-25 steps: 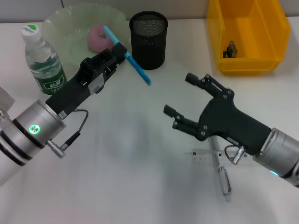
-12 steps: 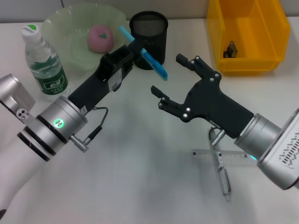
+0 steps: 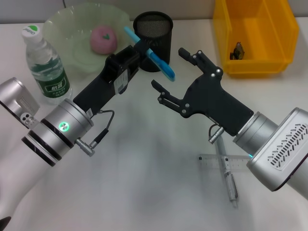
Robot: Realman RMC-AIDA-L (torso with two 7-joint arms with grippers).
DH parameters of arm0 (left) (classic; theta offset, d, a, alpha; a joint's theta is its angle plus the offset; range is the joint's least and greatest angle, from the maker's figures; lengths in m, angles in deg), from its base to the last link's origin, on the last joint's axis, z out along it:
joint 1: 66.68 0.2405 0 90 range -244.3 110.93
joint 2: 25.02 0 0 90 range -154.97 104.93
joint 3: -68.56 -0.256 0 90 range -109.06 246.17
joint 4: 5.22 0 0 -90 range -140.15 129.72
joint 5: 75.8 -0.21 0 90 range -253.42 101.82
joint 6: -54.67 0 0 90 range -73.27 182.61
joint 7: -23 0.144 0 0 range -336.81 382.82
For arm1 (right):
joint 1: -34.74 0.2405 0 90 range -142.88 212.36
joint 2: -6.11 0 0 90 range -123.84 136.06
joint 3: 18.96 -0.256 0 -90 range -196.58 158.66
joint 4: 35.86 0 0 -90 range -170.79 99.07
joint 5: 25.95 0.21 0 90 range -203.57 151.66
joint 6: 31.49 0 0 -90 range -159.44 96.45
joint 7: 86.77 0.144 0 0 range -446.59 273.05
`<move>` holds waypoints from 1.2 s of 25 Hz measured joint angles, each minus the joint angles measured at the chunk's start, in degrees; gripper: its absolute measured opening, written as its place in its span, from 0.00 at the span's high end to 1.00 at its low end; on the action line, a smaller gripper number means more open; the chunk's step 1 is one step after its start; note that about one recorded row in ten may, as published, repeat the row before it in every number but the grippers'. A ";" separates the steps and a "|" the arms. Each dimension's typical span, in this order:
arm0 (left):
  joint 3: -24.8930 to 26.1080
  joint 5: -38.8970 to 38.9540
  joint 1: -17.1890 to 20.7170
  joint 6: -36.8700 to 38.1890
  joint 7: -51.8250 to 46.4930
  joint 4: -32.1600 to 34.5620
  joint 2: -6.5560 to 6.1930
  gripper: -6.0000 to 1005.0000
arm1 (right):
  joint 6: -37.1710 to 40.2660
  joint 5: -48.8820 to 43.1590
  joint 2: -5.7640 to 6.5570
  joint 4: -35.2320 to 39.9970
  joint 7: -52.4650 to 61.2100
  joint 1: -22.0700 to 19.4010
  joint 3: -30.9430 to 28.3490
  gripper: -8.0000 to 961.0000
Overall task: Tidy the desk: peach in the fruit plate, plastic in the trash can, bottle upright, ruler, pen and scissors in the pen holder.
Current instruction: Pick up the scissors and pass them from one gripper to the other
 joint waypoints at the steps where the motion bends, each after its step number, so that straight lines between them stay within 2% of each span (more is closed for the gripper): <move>1: 0.03 -0.01 0.06 0.01 0.00 -0.02 0.00 0.77 | -0.01 -0.01 0.00 -0.01 -0.02 0.03 -0.06 0.14; 9: 0.13 -0.06 -0.22 -0.01 0.56 -0.05 0.00 0.77 | -1.59 -0.07 0.00 0.10 -0.05 0.93 -0.49 0.15; 15: 0.16 -0.09 -0.39 -0.15 0.62 -0.05 0.00 0.77 | -2.29 -0.19 0.00 -0.10 -0.05 1.53 -1.65 0.35; 20: 0.19 -0.10 -0.48 -0.15 0.63 -0.05 0.00 0.77 | -2.43 -0.20 0.00 -0.07 0.30 1.66 -1.65 0.60; 27: 0.30 -0.42 -0.49 0.08 0.63 -0.05 0.00 0.77 | -2.44 -0.19 0.00 0.03 0.40 1.68 -1.67 0.82; 30: 0.30 -0.51 -0.49 0.11 0.63 -0.05 0.00 0.77 | -2.42 -0.19 0.00 0.04 0.46 1.64 -1.71 0.87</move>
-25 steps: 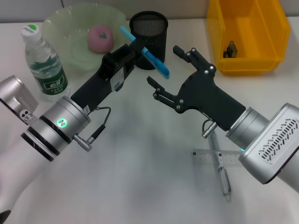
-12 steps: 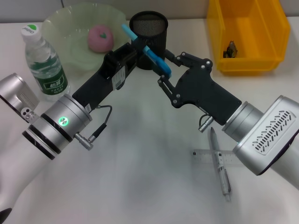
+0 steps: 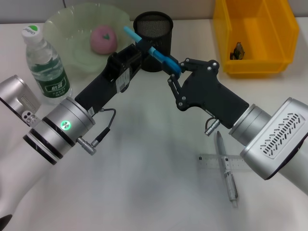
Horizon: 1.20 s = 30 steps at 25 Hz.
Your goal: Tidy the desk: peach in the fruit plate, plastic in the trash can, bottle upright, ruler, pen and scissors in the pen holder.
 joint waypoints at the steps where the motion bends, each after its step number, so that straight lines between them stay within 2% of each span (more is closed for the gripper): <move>1: 0.00 0.00 0.00 0.00 0.00 0.00 0.00 0.77 | 0.07 0.00 0.00 -0.02 0.03 -0.03 -0.01 0.89; 15: 0.13 -0.31 0.64 2.30 2.85 0.00 0.01 0.77 | 0.77 0.00 0.00 -0.13 0.20 -0.58 -0.08 0.91; 19: 0.16 -0.27 0.75 2.11 3.44 0.15 0.01 0.68 | 1.49 0.05 0.00 -0.10 0.41 -0.82 -0.13 0.91; 26: 0.43 -0.25 0.96 0.94 6.95 1.19 0.00 0.61 | 2.32 0.12 0.00 1.58 5.77 -0.86 -0.12 0.91; 30: 0.05 -0.48 2.19 0.91 12.12 3.11 0.00 0.44 | 2.79 -0.23 0.12 5.94 16.43 -0.86 0.72 0.91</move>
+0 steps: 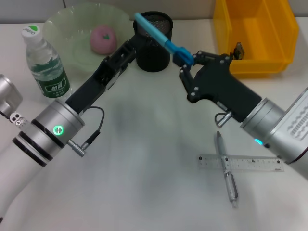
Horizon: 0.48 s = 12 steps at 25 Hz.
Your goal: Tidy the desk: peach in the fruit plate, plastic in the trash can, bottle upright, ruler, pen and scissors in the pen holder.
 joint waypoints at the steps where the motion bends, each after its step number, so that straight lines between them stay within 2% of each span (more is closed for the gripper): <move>1: -0.21 -0.61 0.26 0.06 2.41 0.76 0.00 0.40 | 0.00 0.00 0.00 0.00 0.00 0.00 0.00 0.91; 2: -0.36 -2.55 0.59 0.20 6.59 1.82 0.00 0.37 | 0.36 -1.22 0.19 3.10 6.89 -0.23 0.37 0.91; 3: -0.36 -2.55 0.59 0.20 6.59 1.82 0.00 0.35 | 0.36 -1.22 0.19 3.10 6.89 -0.23 0.37 0.91; 4: -0.34 -4.16 0.88 0.24 10.08 2.61 0.00 0.33 | 0.98 -3.27 0.28 7.28 15.15 -0.67 0.51 0.91; 5: -0.31 -5.17 1.13 0.24 12.49 3.07 0.01 0.30 | 0.98 -3.27 0.28 7.28 15.15 -0.67 0.51 0.91; 6: -0.30 -6.35 1.44 0.22 15.71 3.51 0.00 0.28 | 1.51 -4.28 0.34 9.47 20.00 -0.85 0.51 0.91; 7: -0.39 -8.04 2.03 -0.08 21.30 4.01 0.00 0.28 | 2.82 -5.64 0.45 14.56 29.32 -1.22 0.85 0.91; 8: -0.39 -8.04 2.03 -0.08 21.30 4.01 0.00 0.28 | 2.82 -5.64 0.45 14.56 29.32 -1.22 0.85 0.91; 9: -0.43 -9.40 3.27 -0.42 27.88 4.36 0.00 0.28 | 3.83 -5.86 0.53 20.20 38.44 -1.46 2.10 0.91; 10: -0.43 -9.40 3.27 -0.42 27.88 4.36 0.00 0.28 | 3.83 -5.86 0.53 20.20 38.44 -1.46 2.10 0.91; 12: -0.46 -9.88 4.59 -0.43 31.62 4.74 -0.05 0.28 | 4.26 -5.88 0.64 25.56 46.24 -1.56 3.67 0.91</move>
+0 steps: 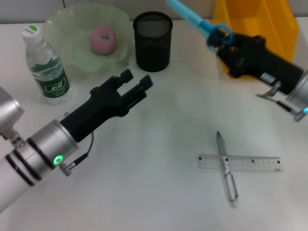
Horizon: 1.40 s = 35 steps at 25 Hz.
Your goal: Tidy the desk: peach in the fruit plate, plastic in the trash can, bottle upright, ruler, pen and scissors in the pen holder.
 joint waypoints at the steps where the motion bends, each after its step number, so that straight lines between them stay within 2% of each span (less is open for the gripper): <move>1: -0.01 -0.17 0.91 0.15 1.97 0.31 -0.04 0.28 | 0.01 0.00 0.14 3.48 4.28 0.02 1.02 0.91; 2: -0.02 -0.31 2.78 0.53 4.48 1.30 -0.16 0.28 | -0.04 -0.01 0.31 5.69 7.79 0.05 1.93 0.91; 4: -0.04 -0.33 3.45 0.63 4.93 1.71 -0.24 0.28 | -0.62 -0.03 0.89 10.01 14.18 0.47 4.18 0.91; 5: -0.49 -0.38 4.86 0.88 5.22 3.30 -0.36 0.28 | -2.22 -0.05 2.15 13.69 20.94 1.37 7.69 0.91; 6: -0.49 -0.38 4.86 0.88 5.22 3.30 -0.36 0.28 | -2.22 -0.05 2.15 13.69 20.94 1.37 7.69 0.91; 10: -3.92 -0.47 6.57 1.03 5.56 6.65 -0.34 0.29 | -6.63 -0.57 5.50 17.43 32.83 4.37 17.33 0.91; 11: -4.49 -0.47 6.73 1.07 5.59 7.04 -0.35 0.29 | -8.21 -1.73 7.00 18.09 37.69 6.49 21.12 0.91; 12: -6.04 -0.49 7.06 1.43 5.63 8.12 -0.38 0.29 | -8.87 -3.23 7.63 18.51 40.46 7.93 22.71 0.91; 13: -6.04 -0.49 7.06 1.43 5.63 8.12 -0.38 0.29 | -8.87 -3.23 7.63 18.51 40.46 7.93 22.71 0.91; 15: -7.87 -0.49 7.39 2.04 5.64 9.53 -0.40 0.29 | -10.12 -8.14 8.28 20.09 46.99 11.01 25.01 0.91; 17: -9.99 -0.50 7.63 2.21 6.19 10.71 -0.46 0.29 | -11.28 -13.73 8.25 22.17 52.30 13.70 25.92 0.91; 19: -10.32 -0.50 7.73 1.64 6.78 11.08 -0.48 0.29 | -13.12 -23.75 7.40 25.06 60.25 18.72 26.37 0.91; 20: -10.32 -0.50 7.73 1.64 6.78 11.08 -0.48 0.29 | -13.12 -23.75 7.40 25.06 60.25 18.72 26.37 0.91; 21: -10.36 -0.50 7.90 1.24 7.19 11.53 -0.49 0.29 | -13.81 -28.50 7.26 25.20 63.63 21.50 26.86 0.91; 24: -10.30 -0.49 8.01 1.07 8.04 11.73 -0.46 0.29 | -14.20 -30.27 7.20 25.15 64.92 22.52 27.12 0.91; 25: -10.26 -0.46 8.01 0.87 8.53 11.69 -0.42 0.29 | -15.40 -33.82 6.89 25.07 67.16 24.71 28.11 0.91; 28: -10.20 -0.36 8.02 0.29 9.52 11.55 -0.31 0.29 | -16.45 -35.98 6.68 25.03 68.90 26.22 29.53 0.91; 35: -10.38 -0.34 7.58 -3.24 11.00 10.80 -0.11 0.29 | -21.38 -43.04 5.08 22.81 74.08 31.27 33.30 0.91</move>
